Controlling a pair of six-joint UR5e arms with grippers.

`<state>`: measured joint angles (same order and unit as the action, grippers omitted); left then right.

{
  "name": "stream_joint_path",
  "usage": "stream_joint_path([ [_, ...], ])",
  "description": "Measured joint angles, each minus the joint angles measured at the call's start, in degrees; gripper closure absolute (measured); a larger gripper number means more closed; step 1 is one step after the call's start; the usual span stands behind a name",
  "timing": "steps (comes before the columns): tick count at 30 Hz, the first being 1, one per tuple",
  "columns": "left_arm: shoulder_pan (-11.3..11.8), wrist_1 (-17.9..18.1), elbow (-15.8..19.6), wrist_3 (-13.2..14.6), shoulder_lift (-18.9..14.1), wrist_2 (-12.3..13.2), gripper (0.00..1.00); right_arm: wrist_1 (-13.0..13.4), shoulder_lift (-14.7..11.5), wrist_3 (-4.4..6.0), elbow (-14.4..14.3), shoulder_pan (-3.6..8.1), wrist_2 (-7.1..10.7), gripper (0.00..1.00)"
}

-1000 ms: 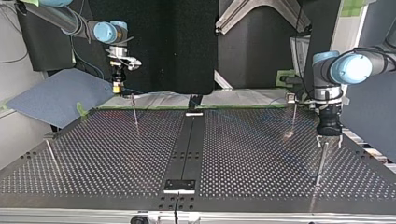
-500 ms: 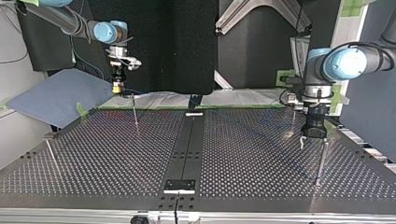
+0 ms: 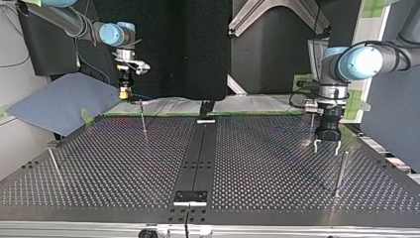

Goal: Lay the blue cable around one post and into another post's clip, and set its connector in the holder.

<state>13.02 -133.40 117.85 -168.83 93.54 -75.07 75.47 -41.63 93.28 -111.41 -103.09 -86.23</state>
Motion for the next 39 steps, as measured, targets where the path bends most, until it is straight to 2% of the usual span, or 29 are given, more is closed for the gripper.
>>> stream_joint_path([
  [11,0.5,4.8,3.1,-5.3,0.1,-1.0,0.00,-0.1,0.0,-0.07,0.0,-0.12,0.00,0.95],
  [16,0.8,6.8,5.0,-6.3,0.5,-1.0,0.00,-0.1,0.0,-0.15,0.0,-0.19,0.00,0.95],
  [20,0.9,8.4,6.7,-5.1,1.9,-1.0,0.00,-0.1,0.0,-0.18,0.0,-0.24,0.00,0.95],
  [27,1.1,9.0,8.9,-1.5,5.4,-1.0,0.00,-0.1,0.0,-0.27,0.0,-0.37,0.00,0.95],
  [35,1.2,8.9,9.5,0.6,6.1,-1.1,0.00,-0.1,0.1,-0.32,0.0,-0.44,0.00,0.95],
  [39,1.3,9.2,9.5,0.8,6.1,-1.1,0.00,-0.1,0.1,-0.35,0.0,-0.47,0.00,0.95],
])
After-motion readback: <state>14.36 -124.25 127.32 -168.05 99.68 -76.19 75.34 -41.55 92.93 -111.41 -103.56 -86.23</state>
